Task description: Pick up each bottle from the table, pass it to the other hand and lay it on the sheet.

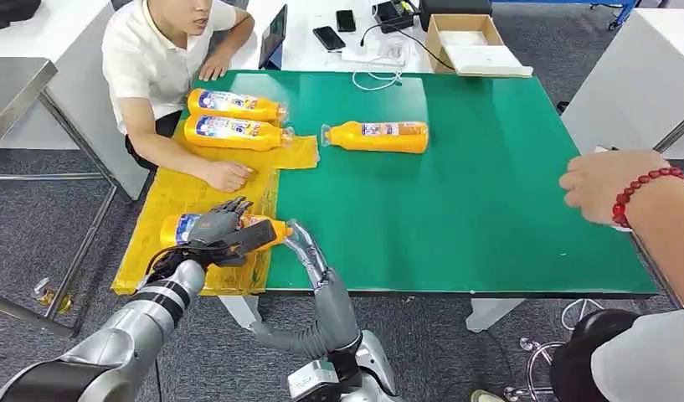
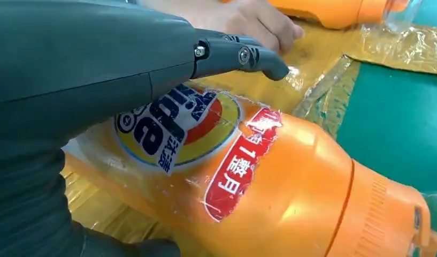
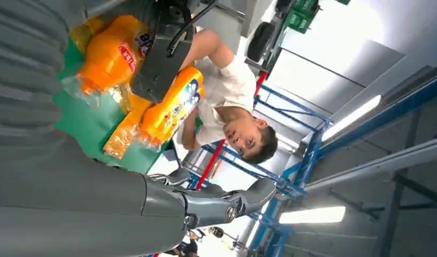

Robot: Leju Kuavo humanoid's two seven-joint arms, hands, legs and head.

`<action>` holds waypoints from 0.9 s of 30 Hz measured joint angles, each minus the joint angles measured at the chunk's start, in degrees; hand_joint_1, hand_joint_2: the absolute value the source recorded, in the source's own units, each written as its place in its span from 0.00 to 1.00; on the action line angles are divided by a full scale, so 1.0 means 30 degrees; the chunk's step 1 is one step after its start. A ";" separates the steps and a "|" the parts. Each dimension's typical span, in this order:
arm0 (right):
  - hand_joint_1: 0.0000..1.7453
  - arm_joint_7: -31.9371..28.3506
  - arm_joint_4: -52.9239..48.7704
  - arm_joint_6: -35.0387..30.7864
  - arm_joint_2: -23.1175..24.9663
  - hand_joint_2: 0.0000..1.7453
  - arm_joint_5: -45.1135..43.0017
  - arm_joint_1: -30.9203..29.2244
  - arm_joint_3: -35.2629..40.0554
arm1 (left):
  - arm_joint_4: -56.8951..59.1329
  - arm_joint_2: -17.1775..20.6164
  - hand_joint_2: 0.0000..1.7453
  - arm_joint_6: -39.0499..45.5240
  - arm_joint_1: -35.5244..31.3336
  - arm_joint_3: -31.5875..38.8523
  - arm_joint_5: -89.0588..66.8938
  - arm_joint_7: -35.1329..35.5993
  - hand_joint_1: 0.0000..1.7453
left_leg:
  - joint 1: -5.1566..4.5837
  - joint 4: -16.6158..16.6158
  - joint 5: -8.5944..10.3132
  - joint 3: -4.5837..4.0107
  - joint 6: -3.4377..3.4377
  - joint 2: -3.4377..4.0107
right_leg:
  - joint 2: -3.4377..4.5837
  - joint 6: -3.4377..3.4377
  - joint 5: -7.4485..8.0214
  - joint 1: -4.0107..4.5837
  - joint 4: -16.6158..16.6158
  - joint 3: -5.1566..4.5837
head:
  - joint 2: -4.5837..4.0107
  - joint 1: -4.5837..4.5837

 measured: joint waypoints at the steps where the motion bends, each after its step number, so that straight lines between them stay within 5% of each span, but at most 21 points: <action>1: 0.00 0.0000 0.0000 -0.0007 0.0000 1.00 0.0000 0.0000 0.0000 | 0.0051 -0.0037 1.00 -0.0008 -0.0003 -0.0059 0.0000 0.0015 0.00 | 0.0000 0.0000 0.0000 0.0017 0.0000 -0.0010 | -0.0004 0.0000 0.0000 0.0000 0.0001 0.0021 | 0.0000 0.0008; 8: 0.00 0.0000 0.0007 -0.0124 0.0000 1.00 -0.0110 -0.0001 -0.0015 | 0.0117 -0.0255 1.00 -0.0628 0.0006 -0.0088 0.1328 -0.0525 0.00 | -0.0002 -0.0001 0.0001 0.0071 0.0001 -0.0102 | -0.0091 -0.0005 -0.0018 -0.0002 -0.0003 0.0101 | 0.0000 0.0001; 14: 0.00 0.0000 0.0058 -0.0618 0.0000 1.00 -0.0378 -0.0005 0.0007 | -0.0202 -0.0459 1.00 -0.1902 0.0345 0.1288 0.5672 -0.3500 0.00 | -0.0002 -0.0001 0.0001 0.0115 0.0002 -0.0142 | -0.0104 0.0023 -0.0048 -0.0003 -0.0003 0.0144 | 0.0000 0.0001; 21: 0.00 0.0000 0.0007 -0.1282 -0.0059 1.00 -0.0452 0.0088 0.0015 | -0.2406 -0.1006 1.00 0.0642 0.2039 0.2186 0.7534 -0.4721 0.00 | -0.0001 -0.0001 -0.0002 0.0069 0.0000 -0.0108 | -0.0097 0.0029 -0.0044 -0.0001 -0.0002 0.0100 | 0.0000 0.0001; 27: 0.00 0.0000 -0.0525 -0.2121 -0.0576 1.00 -0.0714 0.0823 0.0044 | -0.7567 -0.1268 1.00 0.2470 0.5597 0.2171 1.0158 -0.5041 0.00 | 0.0001 0.0001 -0.0005 -0.0072 -0.0003 -0.0039 | -0.0081 0.0030 -0.0043 0.0001 0.0003 -0.0077 | 0.0000 0.0001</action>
